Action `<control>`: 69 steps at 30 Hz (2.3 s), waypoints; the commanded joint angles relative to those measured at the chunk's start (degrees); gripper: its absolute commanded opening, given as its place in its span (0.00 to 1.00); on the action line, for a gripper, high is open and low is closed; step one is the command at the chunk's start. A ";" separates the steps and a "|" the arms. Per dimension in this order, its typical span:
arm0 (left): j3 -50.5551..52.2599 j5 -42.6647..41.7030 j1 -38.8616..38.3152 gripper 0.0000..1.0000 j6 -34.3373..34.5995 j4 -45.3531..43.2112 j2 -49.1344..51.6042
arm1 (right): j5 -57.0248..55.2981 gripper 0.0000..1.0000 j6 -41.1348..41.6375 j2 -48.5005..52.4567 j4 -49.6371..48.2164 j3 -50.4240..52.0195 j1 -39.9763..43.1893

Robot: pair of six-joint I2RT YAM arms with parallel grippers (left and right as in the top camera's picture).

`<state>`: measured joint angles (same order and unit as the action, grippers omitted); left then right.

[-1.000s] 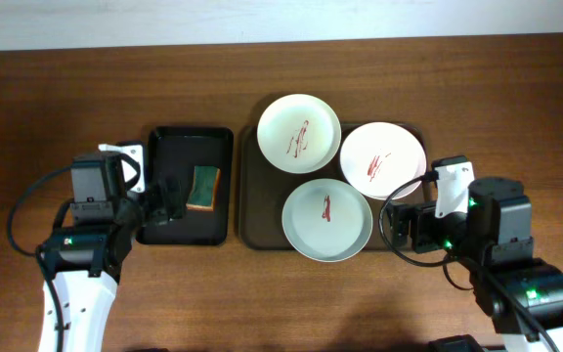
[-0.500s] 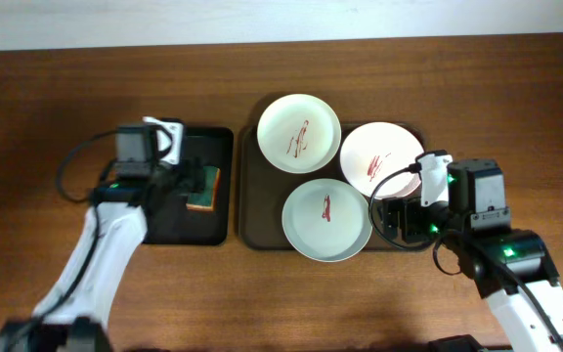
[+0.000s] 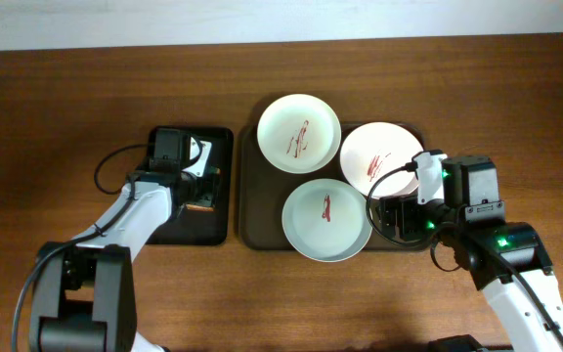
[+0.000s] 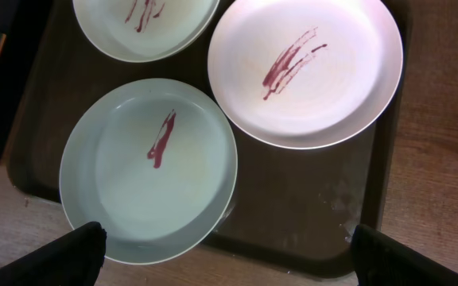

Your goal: Clean dirty plates on tray and stack at the side

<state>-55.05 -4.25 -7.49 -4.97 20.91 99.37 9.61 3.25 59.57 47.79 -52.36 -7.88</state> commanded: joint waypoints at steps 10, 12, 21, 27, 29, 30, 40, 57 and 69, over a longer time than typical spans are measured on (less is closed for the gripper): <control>-0.96 -0.04 -0.33 0.00 -0.26 -0.46 1.31 | 0.50 0.99 0.66 0.42 -0.04 -1.01 -0.37; -1.99 0.04 -0.33 0.00 -0.26 0.87 -0.87 | 0.50 0.99 0.66 1.55 -0.04 -1.01 -0.37; -2.36 0.13 -0.35 0.00 6.95 6.01 -7.13 | 0.55 0.80 0.66 14.71 -2.14 -1.01 -0.37; -2.12 0.15 -0.35 0.00 6.93 10.08 -6.75 | 3.06 0.49 0.66 26.36 -4.26 -1.01 -0.37; -2.12 0.15 -0.35 0.00 6.95 10.49 -6.75 | 4.92 0.48 0.63 28.94 -5.44 -1.01 -0.37; -2.12 0.15 -0.35 0.00 6.97 10.69 -6.75 | 5.53 0.48 0.66 30.47 -6.10 -1.01 -0.37; -2.12 0.13 -0.35 0.00 6.97 10.88 -6.75 | 8.02 0.34 0.66 35.32 -8.90 -1.01 -0.37; -2.12 0.13 -0.35 0.00 6.97 10.91 -6.75 | 11.21 0.07 0.68 35.32 -8.81 -1.01 -0.42; -2.23 -0.07 -0.35 0.00 6.95 10.88 -7.76 | 11.21 0.04 0.66 35.32 -8.83 -1.01 -0.42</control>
<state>-56.95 -4.10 -7.86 1.37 31.94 92.68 20.08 4.27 94.63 39.13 -52.40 -7.88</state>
